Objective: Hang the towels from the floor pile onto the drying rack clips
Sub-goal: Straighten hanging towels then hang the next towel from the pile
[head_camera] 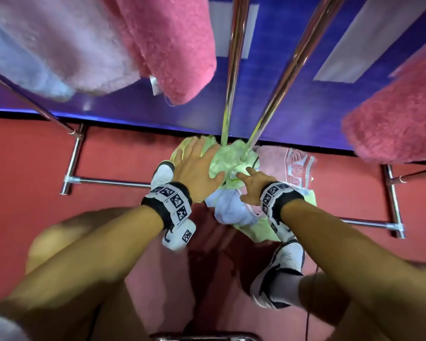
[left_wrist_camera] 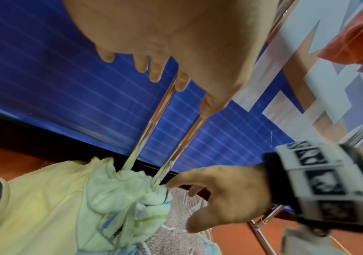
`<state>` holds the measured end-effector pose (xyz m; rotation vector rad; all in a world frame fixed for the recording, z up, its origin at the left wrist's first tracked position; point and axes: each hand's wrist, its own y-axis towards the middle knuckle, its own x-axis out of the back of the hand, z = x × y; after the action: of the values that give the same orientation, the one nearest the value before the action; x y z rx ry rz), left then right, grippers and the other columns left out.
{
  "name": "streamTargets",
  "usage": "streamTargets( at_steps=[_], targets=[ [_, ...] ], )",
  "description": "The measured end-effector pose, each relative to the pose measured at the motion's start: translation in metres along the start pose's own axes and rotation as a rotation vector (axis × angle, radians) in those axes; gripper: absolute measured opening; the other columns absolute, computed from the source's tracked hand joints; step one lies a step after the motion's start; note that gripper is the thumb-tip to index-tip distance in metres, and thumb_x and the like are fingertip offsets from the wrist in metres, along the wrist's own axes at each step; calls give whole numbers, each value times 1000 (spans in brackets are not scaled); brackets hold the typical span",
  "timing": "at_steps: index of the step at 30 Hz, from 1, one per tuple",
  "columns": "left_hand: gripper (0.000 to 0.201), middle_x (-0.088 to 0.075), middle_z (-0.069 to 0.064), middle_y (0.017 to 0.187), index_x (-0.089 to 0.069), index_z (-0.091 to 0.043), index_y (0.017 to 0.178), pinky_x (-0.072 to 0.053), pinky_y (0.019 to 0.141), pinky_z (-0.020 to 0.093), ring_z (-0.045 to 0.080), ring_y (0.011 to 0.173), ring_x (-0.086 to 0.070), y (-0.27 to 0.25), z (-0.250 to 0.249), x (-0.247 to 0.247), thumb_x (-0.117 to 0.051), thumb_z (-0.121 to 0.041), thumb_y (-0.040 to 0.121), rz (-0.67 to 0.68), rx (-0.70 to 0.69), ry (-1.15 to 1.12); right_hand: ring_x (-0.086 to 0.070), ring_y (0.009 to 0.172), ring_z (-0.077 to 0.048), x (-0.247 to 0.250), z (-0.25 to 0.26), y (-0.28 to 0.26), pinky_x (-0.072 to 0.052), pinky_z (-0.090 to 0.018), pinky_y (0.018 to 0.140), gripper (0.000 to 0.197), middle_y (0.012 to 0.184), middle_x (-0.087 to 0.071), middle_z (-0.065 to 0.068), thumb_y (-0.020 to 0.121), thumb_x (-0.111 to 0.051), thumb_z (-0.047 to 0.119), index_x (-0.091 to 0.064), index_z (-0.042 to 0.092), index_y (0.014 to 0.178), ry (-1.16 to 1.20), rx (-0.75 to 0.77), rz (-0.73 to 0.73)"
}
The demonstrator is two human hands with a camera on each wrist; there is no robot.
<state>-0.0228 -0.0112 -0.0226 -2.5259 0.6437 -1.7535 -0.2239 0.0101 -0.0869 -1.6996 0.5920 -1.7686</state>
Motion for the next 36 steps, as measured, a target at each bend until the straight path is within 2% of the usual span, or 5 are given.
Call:
streamTargets(
  at_steps=[11,17,20,29,36],
  targets=[
    [66,-17,6,163,-34,-31,149,-6,121,51,25,152,2,9,-13,-12,-60,-43,90,83,-15,-40,11,150,-26,-52,11,90,-14,-52,119,68,162,12,-3,87,-60,34,-34,25,150,-362,6,-23],
    [65,-22,2,161,-36,-31,148,-9,120,54,22,152,1,11,-7,-10,-61,-37,89,106,5,-26,-40,136,-23,-46,3,84,-23,-44,116,52,139,-47,-4,85,-61,30,-52,22,135,-245,76,-13],
    [59,-30,-3,158,-46,-31,142,-11,121,48,19,152,-6,13,-5,-5,-65,-34,86,45,-15,-42,-63,100,-32,-27,5,60,-46,-35,84,14,105,-67,-10,85,-58,18,-66,14,97,37,190,-215],
    [54,-64,0,105,-59,-23,117,-49,91,38,27,104,-60,2,-15,-9,-69,-52,72,176,-281,-217,-49,59,2,38,9,-63,-32,-10,59,19,61,-46,18,73,-70,3,-57,16,77,584,400,-621],
    [11,-67,3,84,-64,-12,95,-45,73,29,19,80,-61,-19,-38,19,-54,-18,94,116,-438,-455,-55,68,-27,35,3,-118,-41,-33,63,31,80,-62,-3,85,-69,23,-47,15,104,599,213,-584]
  ],
)
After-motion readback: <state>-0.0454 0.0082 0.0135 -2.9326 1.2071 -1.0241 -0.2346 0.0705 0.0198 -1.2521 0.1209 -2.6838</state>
